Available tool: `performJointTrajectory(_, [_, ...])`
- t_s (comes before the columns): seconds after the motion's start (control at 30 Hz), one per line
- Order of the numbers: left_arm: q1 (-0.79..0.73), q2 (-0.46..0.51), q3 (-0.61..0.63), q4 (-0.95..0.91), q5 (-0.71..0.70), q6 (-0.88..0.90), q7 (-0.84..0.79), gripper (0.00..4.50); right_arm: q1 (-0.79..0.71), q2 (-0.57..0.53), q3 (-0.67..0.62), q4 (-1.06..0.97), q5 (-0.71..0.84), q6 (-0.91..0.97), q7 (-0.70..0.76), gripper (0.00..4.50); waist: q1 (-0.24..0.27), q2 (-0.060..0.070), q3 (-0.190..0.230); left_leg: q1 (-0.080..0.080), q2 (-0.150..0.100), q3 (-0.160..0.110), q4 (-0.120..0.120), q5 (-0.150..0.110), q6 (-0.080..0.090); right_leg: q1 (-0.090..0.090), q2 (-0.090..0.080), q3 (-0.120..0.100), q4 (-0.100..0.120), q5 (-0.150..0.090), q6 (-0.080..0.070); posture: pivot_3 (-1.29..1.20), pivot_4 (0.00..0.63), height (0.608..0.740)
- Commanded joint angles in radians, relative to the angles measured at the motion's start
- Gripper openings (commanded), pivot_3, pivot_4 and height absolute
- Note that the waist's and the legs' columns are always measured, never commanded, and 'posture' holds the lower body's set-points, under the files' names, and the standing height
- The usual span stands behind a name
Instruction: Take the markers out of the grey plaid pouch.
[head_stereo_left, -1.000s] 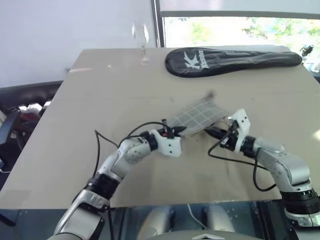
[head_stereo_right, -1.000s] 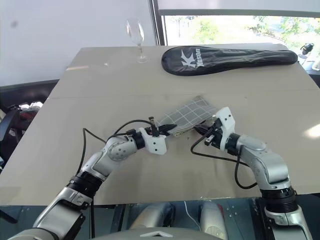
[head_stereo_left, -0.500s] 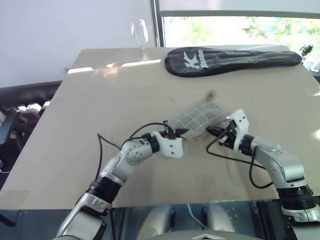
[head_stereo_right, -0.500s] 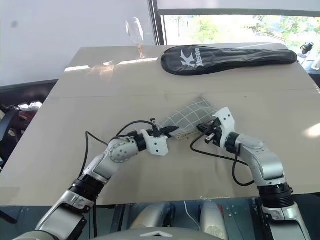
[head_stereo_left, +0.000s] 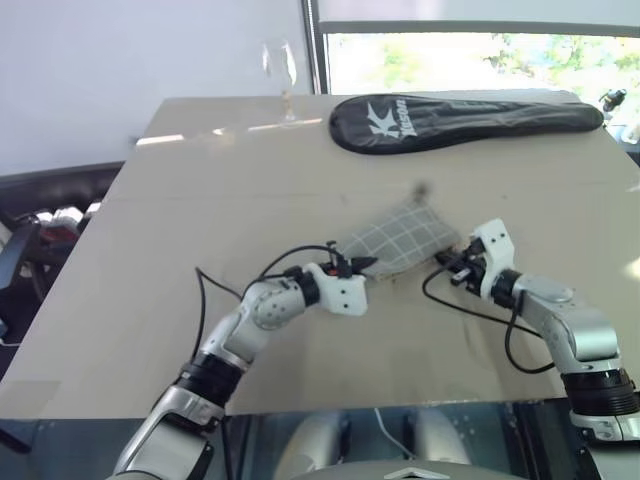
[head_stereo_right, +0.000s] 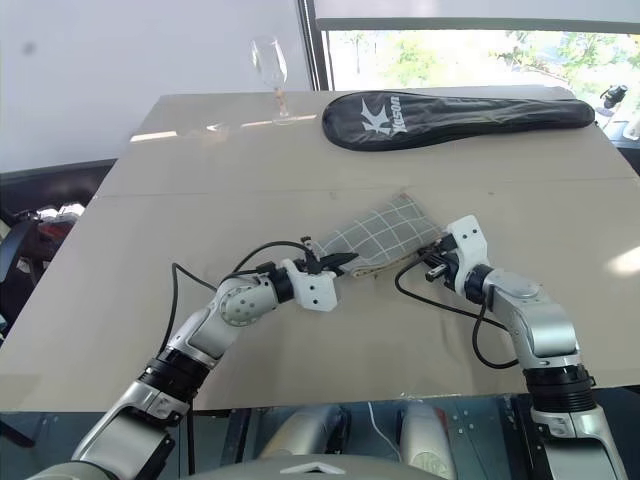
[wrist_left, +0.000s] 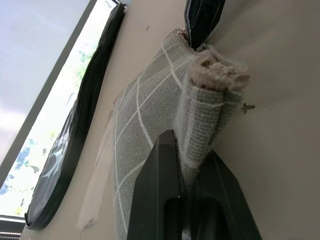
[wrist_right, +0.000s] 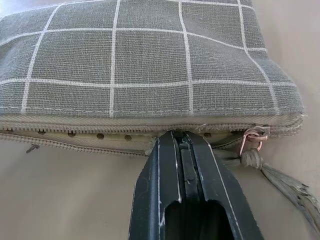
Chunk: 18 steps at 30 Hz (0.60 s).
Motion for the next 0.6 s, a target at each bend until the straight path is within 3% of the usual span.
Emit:
performJointTrajectory(0.03, [-0.009,-0.008,-0.007,-0.007,-0.010,-0.017,0.005,0.00,-0.013,0.001,0.007,-0.033,0.005,0.003,0.011,0.09,0.000,0.000,0.000,0.000,0.000,0.000,0.000,0.000,0.000,0.000,0.000,0.000,0.000,0.000,0.000,0.00,0.150,0.740])
performJointTrajectory(0.43, [0.036,-0.068,0.027,-0.116,-0.234,0.128,-0.126,0.00,-0.090,0.067,0.117,-0.005,-0.050,-0.078,0.044,0.09,-0.002,0.000,0.000,-0.001,0.000,0.000,0.001,0.000,0.000,-0.001,0.000,0.000,0.001,0.000,0.000,0.00,0.150,0.740])
performJointTrajectory(0.53, [0.048,-0.081,0.052,-0.166,-0.324,0.239,-0.165,0.00,-0.112,-0.004,0.162,-0.037,-0.112,-0.119,0.089,0.87,-0.002,0.000,0.000,-0.001,0.000,0.000,0.001,0.000,0.000,-0.001,0.001,0.000,0.001,0.000,0.000,0.00,0.150,0.740])
performJointTrajectory(0.6, [0.053,-0.085,0.062,-0.193,-0.361,0.294,-0.182,0.00,-0.118,-0.065,0.204,-0.062,-0.160,-0.141,0.127,1.86,-0.002,0.000,0.000,-0.001,0.000,0.000,0.001,0.000,0.000,-0.002,0.001,0.000,0.001,0.000,0.000,0.00,0.150,0.740])
